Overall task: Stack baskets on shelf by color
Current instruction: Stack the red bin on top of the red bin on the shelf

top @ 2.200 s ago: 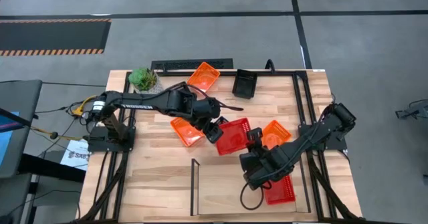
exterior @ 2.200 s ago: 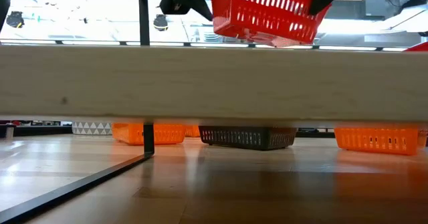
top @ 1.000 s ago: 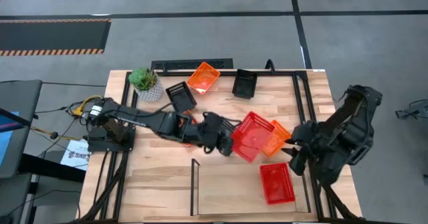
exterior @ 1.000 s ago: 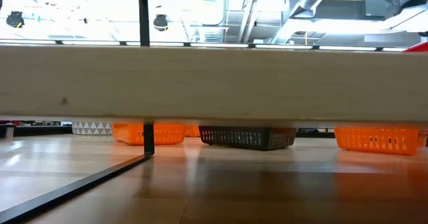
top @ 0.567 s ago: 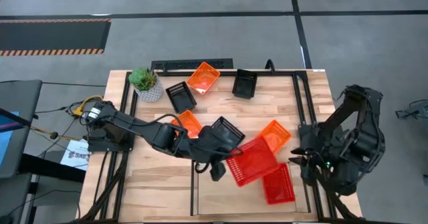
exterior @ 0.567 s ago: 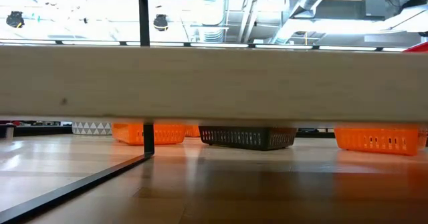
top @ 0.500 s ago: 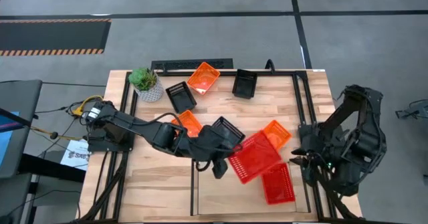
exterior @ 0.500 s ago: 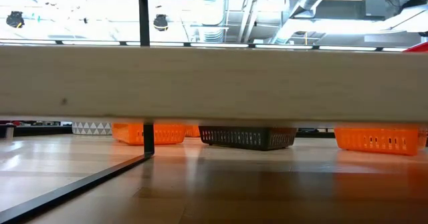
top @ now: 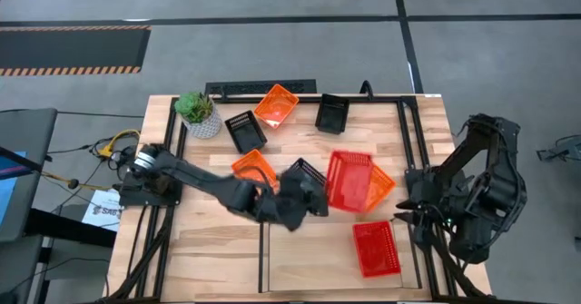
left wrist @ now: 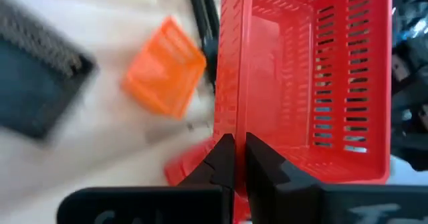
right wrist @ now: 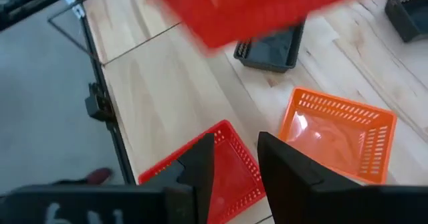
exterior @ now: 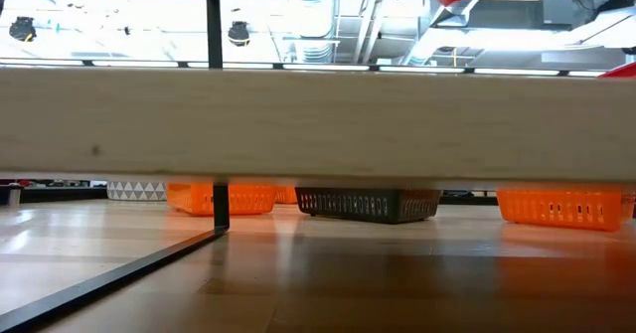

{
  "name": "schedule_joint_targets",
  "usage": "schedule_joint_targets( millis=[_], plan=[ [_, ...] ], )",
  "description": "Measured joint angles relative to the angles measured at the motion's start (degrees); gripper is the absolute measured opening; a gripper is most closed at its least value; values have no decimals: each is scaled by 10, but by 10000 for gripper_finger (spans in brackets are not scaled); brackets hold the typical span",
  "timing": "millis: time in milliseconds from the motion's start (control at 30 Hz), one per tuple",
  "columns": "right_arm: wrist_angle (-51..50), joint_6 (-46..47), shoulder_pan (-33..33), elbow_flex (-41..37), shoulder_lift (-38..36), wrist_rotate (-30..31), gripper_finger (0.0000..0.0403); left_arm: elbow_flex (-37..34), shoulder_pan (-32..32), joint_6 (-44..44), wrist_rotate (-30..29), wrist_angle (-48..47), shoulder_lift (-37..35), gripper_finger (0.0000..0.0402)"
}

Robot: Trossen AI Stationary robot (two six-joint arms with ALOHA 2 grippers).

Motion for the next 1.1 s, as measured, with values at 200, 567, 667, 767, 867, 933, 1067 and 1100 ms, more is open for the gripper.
schedule_joint_targets(
  millis=[200,567,667,767,867,933,1067,1100],
  plan=[
    [0,2,-9,0,0,5,136,0,-18,-80,40,103,69,0],
    [0,-5,-7,0,0,16,136,0,-82,-186,-40,96,101,0],
    [0,-7,-7,0,0,29,136,0,-98,-197,-47,106,103,0],
    [0,-4,-8,0,0,35,136,0,-108,-229,-50,126,123,0],
    [0,4,-8,0,0,38,136,24,-110,-233,-32,144,160,0],
    [0,6,-9,0,0,38,136,52,-109,-233,-19,142,177,0],
    [0,6,-9,0,0,38,136,102,-100,-201,4,133,206,0],
    [0,6,-9,0,0,38,136,115,-98,-189,9,133,213,0]
  ],
)
